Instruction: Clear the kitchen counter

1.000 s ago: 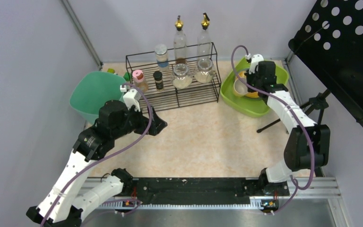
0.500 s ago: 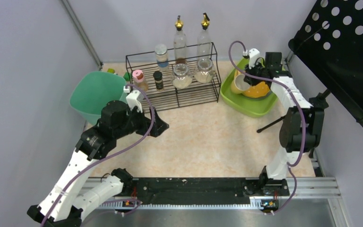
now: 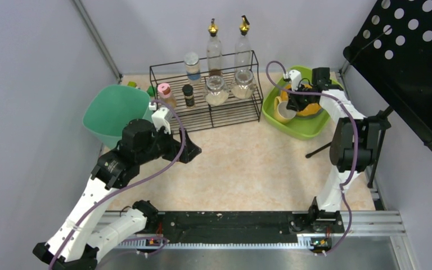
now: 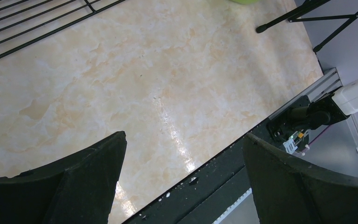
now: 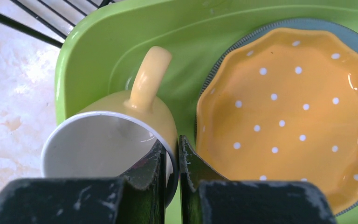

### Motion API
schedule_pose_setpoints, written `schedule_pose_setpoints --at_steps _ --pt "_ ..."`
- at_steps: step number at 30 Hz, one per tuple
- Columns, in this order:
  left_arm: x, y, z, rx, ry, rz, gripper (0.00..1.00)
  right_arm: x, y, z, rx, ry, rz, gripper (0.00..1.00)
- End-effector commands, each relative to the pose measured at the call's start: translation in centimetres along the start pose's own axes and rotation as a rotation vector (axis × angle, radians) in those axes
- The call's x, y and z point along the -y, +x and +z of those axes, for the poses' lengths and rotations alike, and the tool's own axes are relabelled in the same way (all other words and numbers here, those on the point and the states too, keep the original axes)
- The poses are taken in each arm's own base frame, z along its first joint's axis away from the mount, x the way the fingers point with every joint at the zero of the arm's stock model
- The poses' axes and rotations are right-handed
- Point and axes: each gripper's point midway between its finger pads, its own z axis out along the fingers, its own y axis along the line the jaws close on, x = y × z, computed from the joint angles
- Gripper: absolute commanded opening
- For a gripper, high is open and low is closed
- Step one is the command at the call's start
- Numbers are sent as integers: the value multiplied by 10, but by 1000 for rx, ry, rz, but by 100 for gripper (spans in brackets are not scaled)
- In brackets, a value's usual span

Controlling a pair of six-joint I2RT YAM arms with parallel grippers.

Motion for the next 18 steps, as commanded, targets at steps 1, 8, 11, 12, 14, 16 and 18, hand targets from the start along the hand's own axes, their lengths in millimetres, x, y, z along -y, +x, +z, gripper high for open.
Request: schedule_pose_setpoints --at_steps 1,8,11,12,14,16,18 --pt "2 -6 3 25 19 25 99 0 -46 -26 124 -23 -144 0" --pt "3 -6 2 25 24 27 99 2 -43 -28 92 -2 -142 3" --pt "3 -6 0 29 22 27 99 5 -37 -22 63 14 -117 7" --pt "3 -5 0 28 20 27 99 5 -35 -20 50 21 -112 9" --pt "2 -5 0 29 17 24 99 6 -30 -16 26 33 -109 13" --pt "1 -5 0 29 13 21 99 6 -29 -15 17 38 -110 19" --pt "1 -4 1 24 15 18 99 6 -29 -14 18 37 -111 21"
